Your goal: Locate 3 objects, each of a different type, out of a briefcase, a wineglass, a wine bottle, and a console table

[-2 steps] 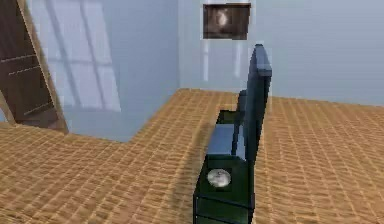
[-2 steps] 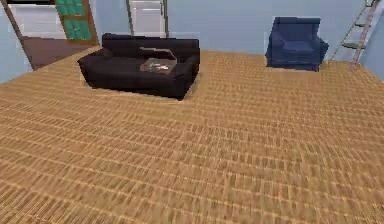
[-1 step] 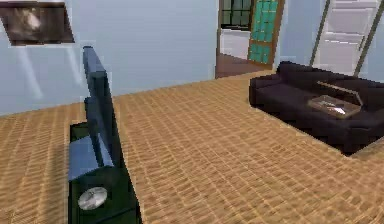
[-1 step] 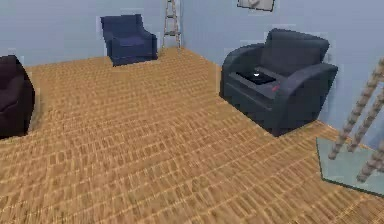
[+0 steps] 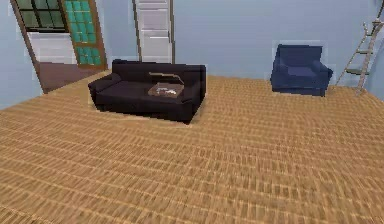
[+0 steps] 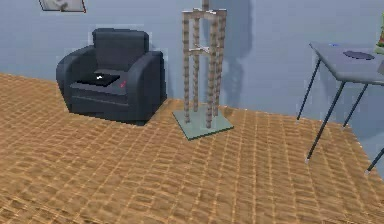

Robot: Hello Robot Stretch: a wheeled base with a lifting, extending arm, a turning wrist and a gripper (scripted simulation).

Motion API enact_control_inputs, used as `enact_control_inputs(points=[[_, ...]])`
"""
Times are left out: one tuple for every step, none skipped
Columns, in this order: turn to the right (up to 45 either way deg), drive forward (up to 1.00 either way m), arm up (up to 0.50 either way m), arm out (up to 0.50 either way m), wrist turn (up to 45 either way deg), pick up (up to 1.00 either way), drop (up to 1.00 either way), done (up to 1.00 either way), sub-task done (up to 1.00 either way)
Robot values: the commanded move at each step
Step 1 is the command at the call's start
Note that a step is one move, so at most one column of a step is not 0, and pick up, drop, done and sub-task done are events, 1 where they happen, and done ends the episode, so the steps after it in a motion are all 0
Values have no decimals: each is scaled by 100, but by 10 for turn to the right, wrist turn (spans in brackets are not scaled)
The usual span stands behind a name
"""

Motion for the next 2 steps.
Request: enact_control_inputs(points=[[90,0,0,0,0,0,0,0,0],[0,100,0,0,0,0,0,0,0]])
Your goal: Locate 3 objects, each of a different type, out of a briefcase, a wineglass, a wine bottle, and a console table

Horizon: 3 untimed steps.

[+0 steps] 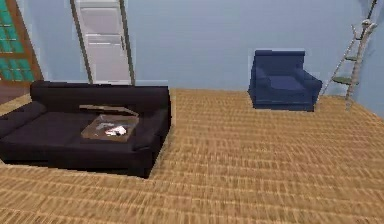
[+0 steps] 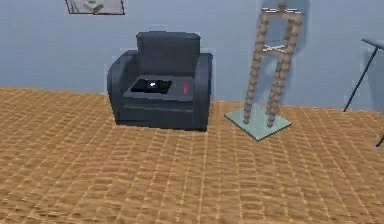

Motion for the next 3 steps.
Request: enact_control_inputs(points=[[30,0,0,0,0,0,0,0,0],[0,100,0,0,0,0,0,0,0],[-450,0,0,0,0,0,0,0,0]])
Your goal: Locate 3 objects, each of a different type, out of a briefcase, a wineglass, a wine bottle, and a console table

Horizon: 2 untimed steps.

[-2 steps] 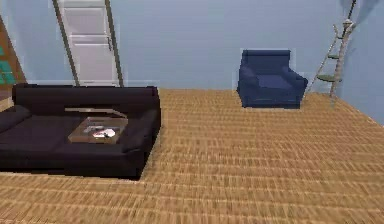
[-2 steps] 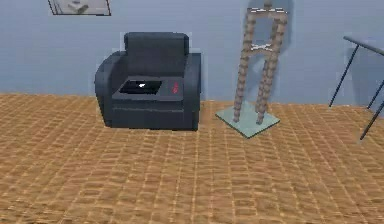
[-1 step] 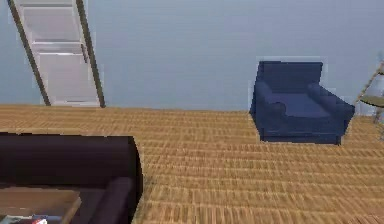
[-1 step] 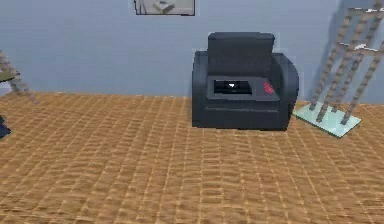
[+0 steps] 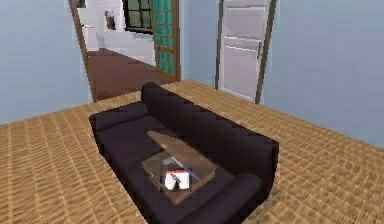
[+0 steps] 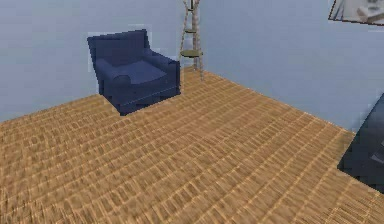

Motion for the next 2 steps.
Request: enact_control_inputs(points=[[0,0,0,0,0,0,0,0,100],[-450,0,0,0,0,0,0,0,0]])
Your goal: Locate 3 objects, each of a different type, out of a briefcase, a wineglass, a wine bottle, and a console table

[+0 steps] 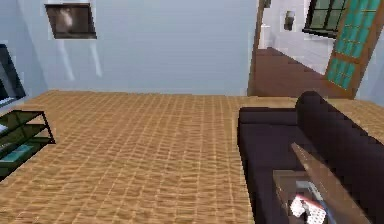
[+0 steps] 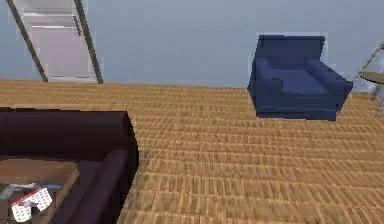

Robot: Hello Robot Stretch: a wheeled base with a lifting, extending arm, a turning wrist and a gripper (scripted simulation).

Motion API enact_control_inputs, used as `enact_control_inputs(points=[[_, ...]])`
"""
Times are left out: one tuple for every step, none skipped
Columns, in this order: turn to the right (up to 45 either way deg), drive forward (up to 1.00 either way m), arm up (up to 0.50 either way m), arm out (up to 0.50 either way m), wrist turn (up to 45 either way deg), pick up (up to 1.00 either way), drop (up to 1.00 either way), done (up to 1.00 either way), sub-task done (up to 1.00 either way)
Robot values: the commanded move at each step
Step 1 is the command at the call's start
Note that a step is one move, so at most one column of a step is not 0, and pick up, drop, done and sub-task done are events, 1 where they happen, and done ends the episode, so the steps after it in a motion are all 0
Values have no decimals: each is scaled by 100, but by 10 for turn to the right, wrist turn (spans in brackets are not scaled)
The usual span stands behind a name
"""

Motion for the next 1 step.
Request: enact_control_inputs(points=[[-420,0,0,0,0,0,0,0,0]])
